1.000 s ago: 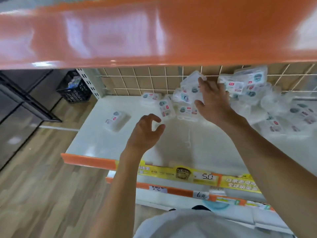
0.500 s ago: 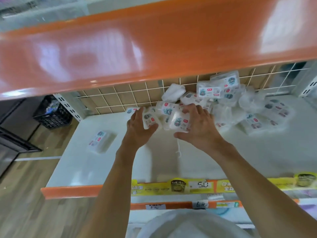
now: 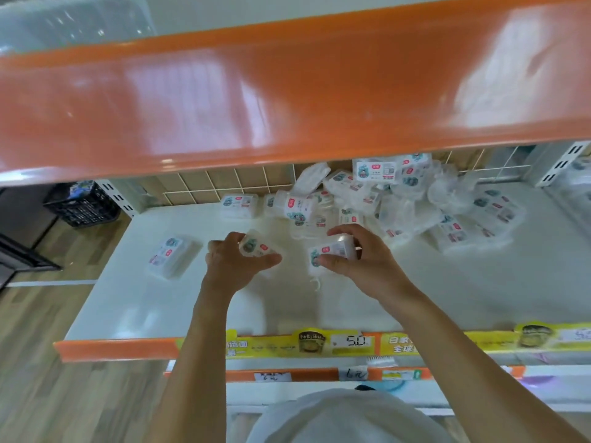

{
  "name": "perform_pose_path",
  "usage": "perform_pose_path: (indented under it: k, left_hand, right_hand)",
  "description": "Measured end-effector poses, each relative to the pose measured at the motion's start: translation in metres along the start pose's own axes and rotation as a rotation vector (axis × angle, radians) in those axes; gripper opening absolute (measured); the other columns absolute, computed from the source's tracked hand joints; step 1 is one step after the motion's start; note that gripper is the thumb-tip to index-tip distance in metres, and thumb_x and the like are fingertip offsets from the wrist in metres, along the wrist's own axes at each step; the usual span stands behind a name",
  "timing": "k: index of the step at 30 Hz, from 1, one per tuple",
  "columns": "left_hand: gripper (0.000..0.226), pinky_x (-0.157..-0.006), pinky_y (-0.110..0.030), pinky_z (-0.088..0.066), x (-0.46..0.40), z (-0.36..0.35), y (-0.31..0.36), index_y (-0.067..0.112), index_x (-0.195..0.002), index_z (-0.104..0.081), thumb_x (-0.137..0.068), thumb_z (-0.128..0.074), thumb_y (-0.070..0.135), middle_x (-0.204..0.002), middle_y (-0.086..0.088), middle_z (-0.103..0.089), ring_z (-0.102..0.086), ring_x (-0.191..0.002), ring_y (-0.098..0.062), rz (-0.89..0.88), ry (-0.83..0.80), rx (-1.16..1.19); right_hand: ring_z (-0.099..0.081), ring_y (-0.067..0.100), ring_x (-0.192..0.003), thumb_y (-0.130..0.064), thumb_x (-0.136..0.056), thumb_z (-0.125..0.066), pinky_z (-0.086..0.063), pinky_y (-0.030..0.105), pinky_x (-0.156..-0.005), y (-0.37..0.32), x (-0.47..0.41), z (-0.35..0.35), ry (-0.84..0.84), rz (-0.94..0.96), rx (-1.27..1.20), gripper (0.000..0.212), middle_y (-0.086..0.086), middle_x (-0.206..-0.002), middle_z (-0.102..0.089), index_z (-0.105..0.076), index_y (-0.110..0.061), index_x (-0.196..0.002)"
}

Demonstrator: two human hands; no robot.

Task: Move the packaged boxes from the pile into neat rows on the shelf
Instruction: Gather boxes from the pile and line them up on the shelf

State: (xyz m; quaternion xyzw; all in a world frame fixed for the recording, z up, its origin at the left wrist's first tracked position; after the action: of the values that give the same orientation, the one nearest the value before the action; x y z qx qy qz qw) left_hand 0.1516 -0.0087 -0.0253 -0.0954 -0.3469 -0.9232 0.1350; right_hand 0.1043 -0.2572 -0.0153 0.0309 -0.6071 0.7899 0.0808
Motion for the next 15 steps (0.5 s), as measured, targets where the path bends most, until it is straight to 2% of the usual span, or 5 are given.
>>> perform_pose_path:
  k: [2, 4, 8, 11, 15]
  left_hand:
    - [0.079, -0.070, -0.031, -0.052, 0.006, -0.001, -0.006, 0.020, -0.115, -0.060, -0.052, -0.087, 0.060, -0.113, -0.005, -0.059, -0.063, -0.098, -0.019, 0.012, -0.031, 0.119]
    - [0.050, -0.063, -0.025, -0.045, 0.014, 0.000, -0.008, 0.018, -0.111, -0.062, -0.072, -0.086, 0.040, -0.103, 0.000, -0.064, -0.062, -0.089, -0.012, 0.007, -0.054, 0.207]
    - [0.010, -0.087, -0.040, -0.056, 0.025, 0.008, -0.014, 0.030, -0.097, -0.070, -0.088, -0.071, 0.028, -0.090, 0.004, -0.074, -0.068, -0.096, -0.024, 0.036, -0.076, 0.322]
    - [0.023, -0.094, -0.041, -0.055, 0.030, 0.013, -0.018, 0.032, -0.108, -0.071, -0.087, -0.073, 0.022, -0.085, 0.005, -0.077, -0.069, -0.095, -0.024, 0.026, -0.136, 0.366]
    - [0.038, -0.098, -0.043, -0.054, 0.038, 0.017, -0.015, 0.028, -0.122, -0.068, -0.089, -0.070, 0.010, -0.095, -0.004, -0.078, -0.069, -0.104, -0.025, -0.017, -0.214, 0.481]
  right_hand:
    - [-0.068, 0.020, -0.091, -0.025, -0.080, -0.083, -0.061, 0.031, -0.076, 0.001, 0.004, 0.002, -0.013, -0.041, -0.067, 0.036, 0.003, -0.107, -0.066, -0.066, -0.030, -0.112]
    - [-0.069, 0.019, -0.095, -0.019, -0.084, -0.078, -0.062, 0.030, -0.075, 0.001, 0.007, 0.003, -0.028, -0.072, -0.126, 0.034, 0.006, -0.110, -0.065, -0.067, -0.029, -0.116]
    - [-0.068, 0.018, -0.102, -0.011, -0.086, -0.073, -0.062, 0.033, -0.081, 0.002, 0.013, 0.008, -0.030, -0.111, -0.192, 0.038, 0.007, -0.111, -0.066, -0.066, -0.030, -0.118]
    - [-0.071, 0.017, -0.098, -0.015, -0.086, -0.075, -0.062, 0.035, -0.083, 0.004, 0.019, 0.017, 0.025, -0.118, -0.230, 0.036, 0.007, -0.109, -0.070, -0.067, -0.033, -0.116]
    - [-0.071, 0.026, -0.098, -0.009, -0.085, -0.077, -0.062, 0.038, -0.084, 0.008, 0.031, 0.029, 0.106, -0.132, -0.331, 0.035, 0.012, -0.103, -0.074, -0.066, -0.018, -0.118]
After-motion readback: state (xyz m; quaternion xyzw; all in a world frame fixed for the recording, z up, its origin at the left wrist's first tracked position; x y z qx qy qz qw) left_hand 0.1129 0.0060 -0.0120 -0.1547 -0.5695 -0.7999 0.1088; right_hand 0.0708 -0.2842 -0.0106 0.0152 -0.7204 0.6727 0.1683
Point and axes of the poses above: each hand's wrist, its own x-axis away from the middle knuckle, its own z-axis out of the back of the hand, y = z × x, the point moved 6 cm from there along -x, towards the middle knuckle
